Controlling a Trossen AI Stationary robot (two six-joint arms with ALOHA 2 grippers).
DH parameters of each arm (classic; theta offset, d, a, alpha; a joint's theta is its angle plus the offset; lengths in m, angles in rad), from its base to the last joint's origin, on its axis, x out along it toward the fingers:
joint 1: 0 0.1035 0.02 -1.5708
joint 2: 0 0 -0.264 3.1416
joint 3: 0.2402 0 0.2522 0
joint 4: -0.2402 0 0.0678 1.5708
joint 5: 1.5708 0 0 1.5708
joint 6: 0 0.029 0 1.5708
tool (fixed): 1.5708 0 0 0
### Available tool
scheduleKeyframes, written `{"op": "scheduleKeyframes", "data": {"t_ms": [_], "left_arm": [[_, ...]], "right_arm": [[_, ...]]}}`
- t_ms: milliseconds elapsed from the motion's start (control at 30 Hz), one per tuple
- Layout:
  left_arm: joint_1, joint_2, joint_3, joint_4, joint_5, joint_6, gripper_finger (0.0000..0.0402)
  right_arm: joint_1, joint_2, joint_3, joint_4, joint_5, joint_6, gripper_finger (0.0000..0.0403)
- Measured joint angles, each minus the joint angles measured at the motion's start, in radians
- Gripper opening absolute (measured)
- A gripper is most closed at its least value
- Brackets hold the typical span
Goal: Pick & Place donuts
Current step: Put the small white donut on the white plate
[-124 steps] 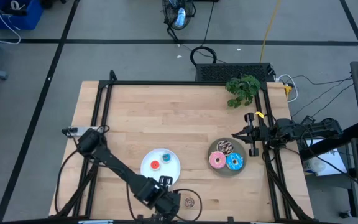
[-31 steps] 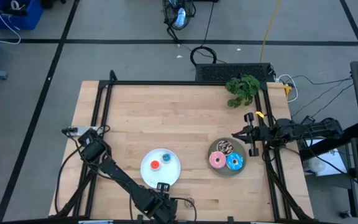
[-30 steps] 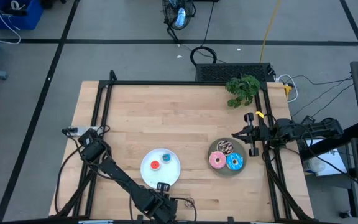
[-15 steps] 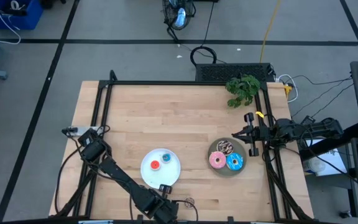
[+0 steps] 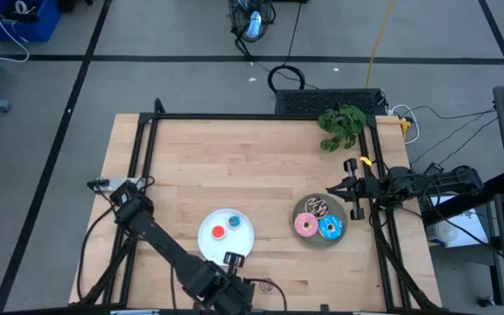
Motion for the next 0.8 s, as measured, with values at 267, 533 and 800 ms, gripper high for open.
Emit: {"op": "scheduleKeyframes", "data": {"t_ms": [267,533,800], "left_arm": [[0.016,-0.108,0.040,-0.208,-0.100,-0.113,0.0013],[0.020,-0.140,0.038,-0.286,-0.150,-0.179,0.0019],[0.022,-0.138,0.038,-0.287,-0.150,-0.180,0.0009]], "right_arm": [[0.000,0.001,0.000,0.000,-0.002,0.000,0.0000],[0.000,0.002,0.000,-0.001,-0.003,-0.001,0.0000],[0.000,0.002,0.000,-0.001,-0.003,-0.002,0.0000]]}}
